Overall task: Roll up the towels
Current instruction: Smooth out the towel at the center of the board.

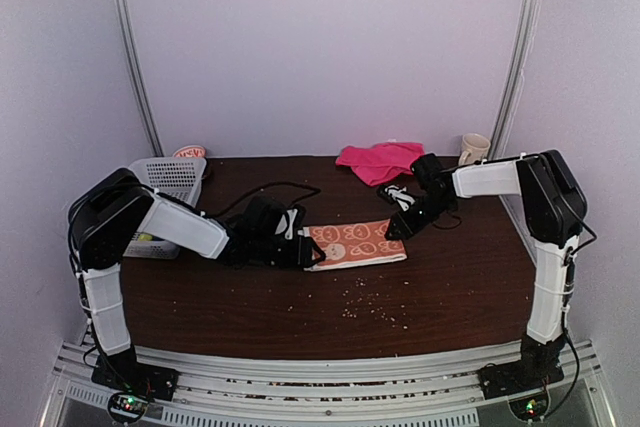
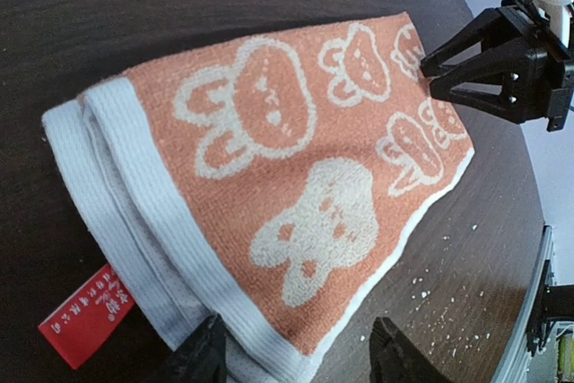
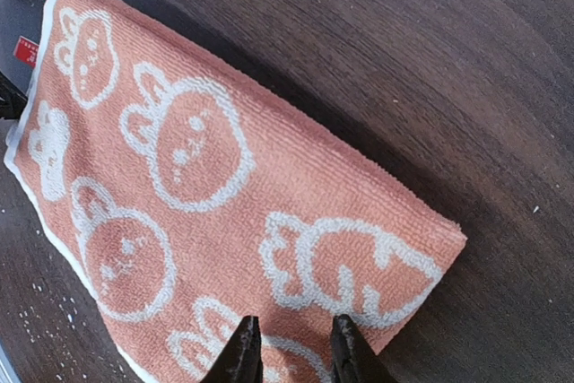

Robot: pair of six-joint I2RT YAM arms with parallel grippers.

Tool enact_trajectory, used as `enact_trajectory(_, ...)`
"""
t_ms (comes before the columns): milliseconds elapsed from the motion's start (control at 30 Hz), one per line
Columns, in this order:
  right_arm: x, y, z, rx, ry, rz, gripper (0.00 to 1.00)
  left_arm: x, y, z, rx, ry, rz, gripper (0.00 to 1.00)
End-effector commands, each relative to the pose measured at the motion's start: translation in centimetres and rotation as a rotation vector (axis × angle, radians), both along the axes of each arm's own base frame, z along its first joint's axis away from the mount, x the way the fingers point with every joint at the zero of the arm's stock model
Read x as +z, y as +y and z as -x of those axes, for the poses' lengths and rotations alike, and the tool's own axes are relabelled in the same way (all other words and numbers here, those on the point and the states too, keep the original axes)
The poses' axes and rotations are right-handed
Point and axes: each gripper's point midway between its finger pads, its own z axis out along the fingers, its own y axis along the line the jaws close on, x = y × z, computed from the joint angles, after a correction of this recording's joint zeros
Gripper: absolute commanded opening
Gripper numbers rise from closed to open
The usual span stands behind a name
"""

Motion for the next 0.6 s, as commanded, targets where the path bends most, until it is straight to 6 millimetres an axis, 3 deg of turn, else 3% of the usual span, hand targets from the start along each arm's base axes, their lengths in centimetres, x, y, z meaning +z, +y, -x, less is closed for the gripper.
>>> enact_trajectory(0,-0.9,-0.1,-0.5,-0.010,-0.006,0.026,0.28,0.2,-0.3,0.3,-0.005,-0.009,0.015,0.56)
enact_trajectory(567,-2.1,-0.6,-0.7,-0.027,0.003,0.060,0.28,0.0,0.1,1.3,-0.003,0.010,-0.001,0.56)
